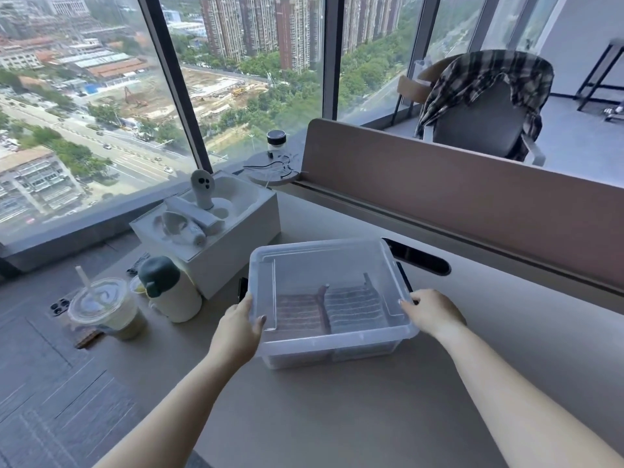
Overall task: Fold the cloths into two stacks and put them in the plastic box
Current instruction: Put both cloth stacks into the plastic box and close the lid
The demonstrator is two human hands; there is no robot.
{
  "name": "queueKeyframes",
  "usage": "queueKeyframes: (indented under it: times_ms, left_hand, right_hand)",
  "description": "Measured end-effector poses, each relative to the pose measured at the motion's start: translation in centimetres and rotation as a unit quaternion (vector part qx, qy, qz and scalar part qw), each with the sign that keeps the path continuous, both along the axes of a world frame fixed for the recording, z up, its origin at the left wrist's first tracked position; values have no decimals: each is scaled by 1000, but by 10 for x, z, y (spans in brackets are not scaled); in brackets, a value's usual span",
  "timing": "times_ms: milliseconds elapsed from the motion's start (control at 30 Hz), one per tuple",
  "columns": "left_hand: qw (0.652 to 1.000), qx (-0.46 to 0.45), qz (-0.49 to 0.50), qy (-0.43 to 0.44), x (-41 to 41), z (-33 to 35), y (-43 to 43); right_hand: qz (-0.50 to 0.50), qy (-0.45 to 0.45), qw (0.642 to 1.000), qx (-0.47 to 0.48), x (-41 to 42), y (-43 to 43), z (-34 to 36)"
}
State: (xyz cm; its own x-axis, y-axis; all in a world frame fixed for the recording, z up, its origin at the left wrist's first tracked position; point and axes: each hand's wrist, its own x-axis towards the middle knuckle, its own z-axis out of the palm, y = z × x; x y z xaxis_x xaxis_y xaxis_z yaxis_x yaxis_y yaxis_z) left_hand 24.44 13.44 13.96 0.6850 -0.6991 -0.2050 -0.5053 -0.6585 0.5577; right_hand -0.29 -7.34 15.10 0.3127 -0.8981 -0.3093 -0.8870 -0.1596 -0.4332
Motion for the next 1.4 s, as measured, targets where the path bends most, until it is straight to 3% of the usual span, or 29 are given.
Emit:
queueKeyframes:
  times_ms: [133,233,367,467,633,733,867,1100,1400]
  left_hand:
    - [1000,-18,-11,18,19,-2,-24]
    - [999,-35,-21,29,37,-6,-50]
    - [999,-44,-17,22,50,-13,-81]
    - [999,-37,10,3,61,-16,-106]
    - [966,-55,50,248,82,-11,-134]
    - [960,26,40,277,98,-5,-138]
    - [967,6,-12,253,99,-4,-152]
    - [995,29,-75,51,62,0,-160]
    - [973,49,-216,-64,-13,-9,-157]
  right_hand:
    - [-35,-13,999,30,3,-10,-5]
    - [-110,-88,988,59,5,-15,-8]
    - [-239,-208,925,211,-5,-16,-9]
    - [-269,-248,904,219,-21,-37,-51]
    - [-282,-292,899,162,-4,-20,-14]
    - [-253,-281,916,132,2,-21,-6]
    - [-213,-253,941,71,12,-13,-5]
    - [-167,-115,979,3,7,-2,-6]
    - [-225,-39,974,-4,-59,9,2]
